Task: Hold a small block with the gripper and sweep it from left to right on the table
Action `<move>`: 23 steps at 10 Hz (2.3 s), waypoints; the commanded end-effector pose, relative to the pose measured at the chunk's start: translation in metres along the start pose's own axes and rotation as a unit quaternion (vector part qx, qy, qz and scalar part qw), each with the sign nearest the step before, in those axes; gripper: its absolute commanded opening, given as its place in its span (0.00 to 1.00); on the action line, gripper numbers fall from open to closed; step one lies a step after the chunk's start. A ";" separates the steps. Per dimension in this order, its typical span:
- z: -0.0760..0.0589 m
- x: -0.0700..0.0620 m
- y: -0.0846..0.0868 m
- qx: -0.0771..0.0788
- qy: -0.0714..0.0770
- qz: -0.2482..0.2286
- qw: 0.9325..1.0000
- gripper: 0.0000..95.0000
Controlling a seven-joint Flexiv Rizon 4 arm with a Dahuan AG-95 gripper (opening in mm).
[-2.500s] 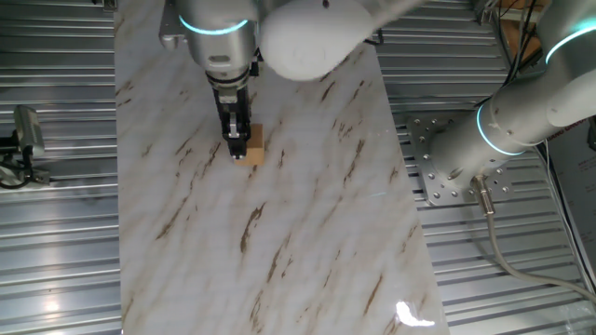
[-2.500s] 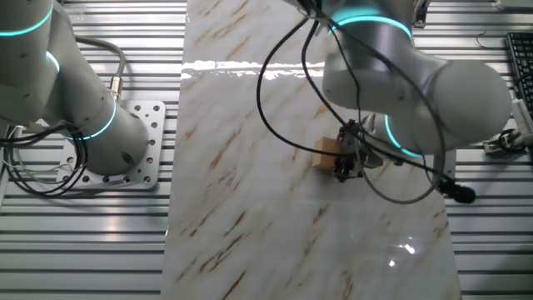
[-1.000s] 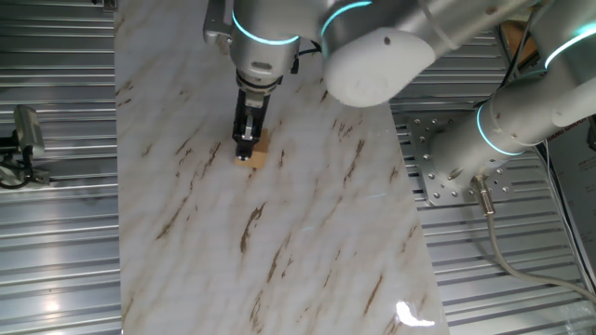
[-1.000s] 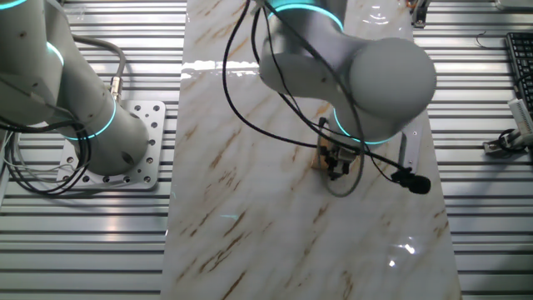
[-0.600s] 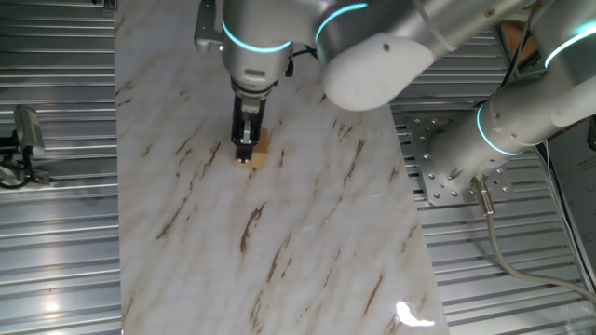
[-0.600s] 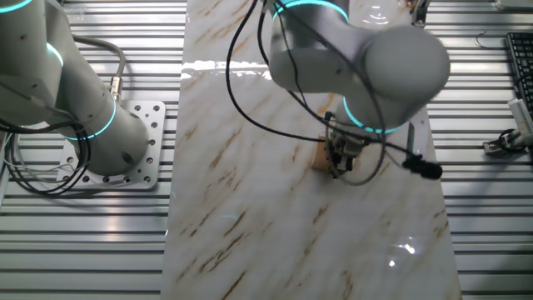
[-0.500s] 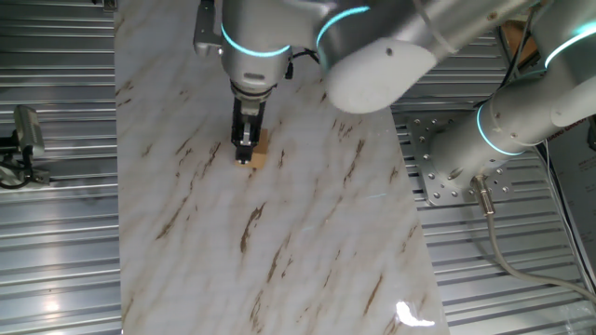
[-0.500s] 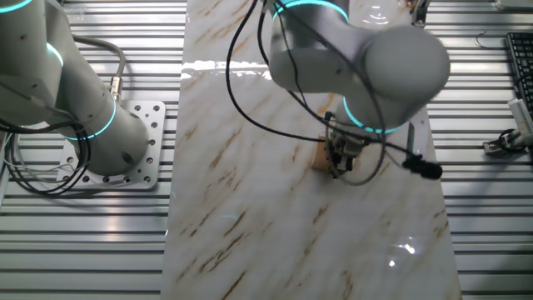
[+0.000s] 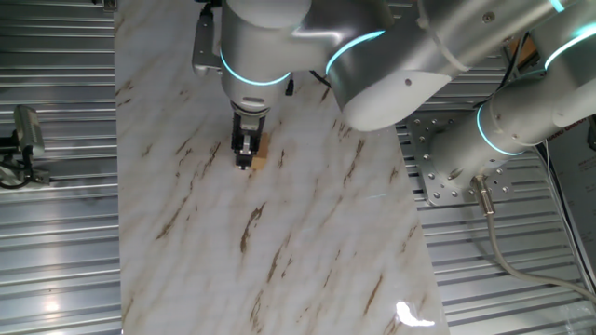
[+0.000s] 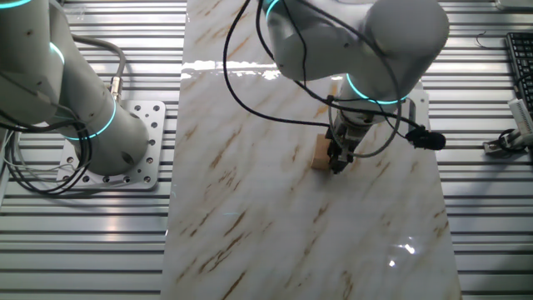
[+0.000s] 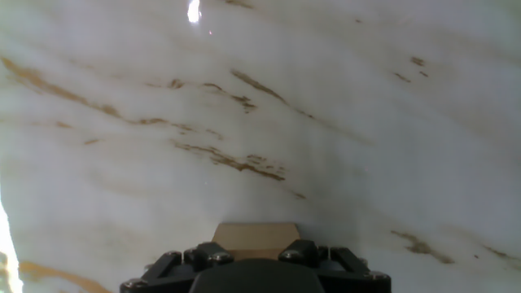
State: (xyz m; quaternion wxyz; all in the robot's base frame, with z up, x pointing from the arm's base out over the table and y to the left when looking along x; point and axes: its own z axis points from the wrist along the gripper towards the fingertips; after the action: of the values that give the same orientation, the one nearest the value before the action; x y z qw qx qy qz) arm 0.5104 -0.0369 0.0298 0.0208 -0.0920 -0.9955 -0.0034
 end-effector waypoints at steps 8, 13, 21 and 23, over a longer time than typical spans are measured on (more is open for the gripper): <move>0.023 -0.002 -0.001 -0.016 -0.012 -0.013 1.000 0.60; 0.022 -0.003 -0.001 -0.027 -0.009 -0.017 0.999 0.80; 0.015 -0.003 -0.001 -0.008 0.002 -0.021 1.000 1.00; 0.004 -0.003 -0.001 -0.007 0.014 -0.019 1.000 1.00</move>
State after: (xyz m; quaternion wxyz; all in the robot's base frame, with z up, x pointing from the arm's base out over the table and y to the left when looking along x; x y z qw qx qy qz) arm 0.5119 -0.0380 0.0260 0.0365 -0.0729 -0.9966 -0.0123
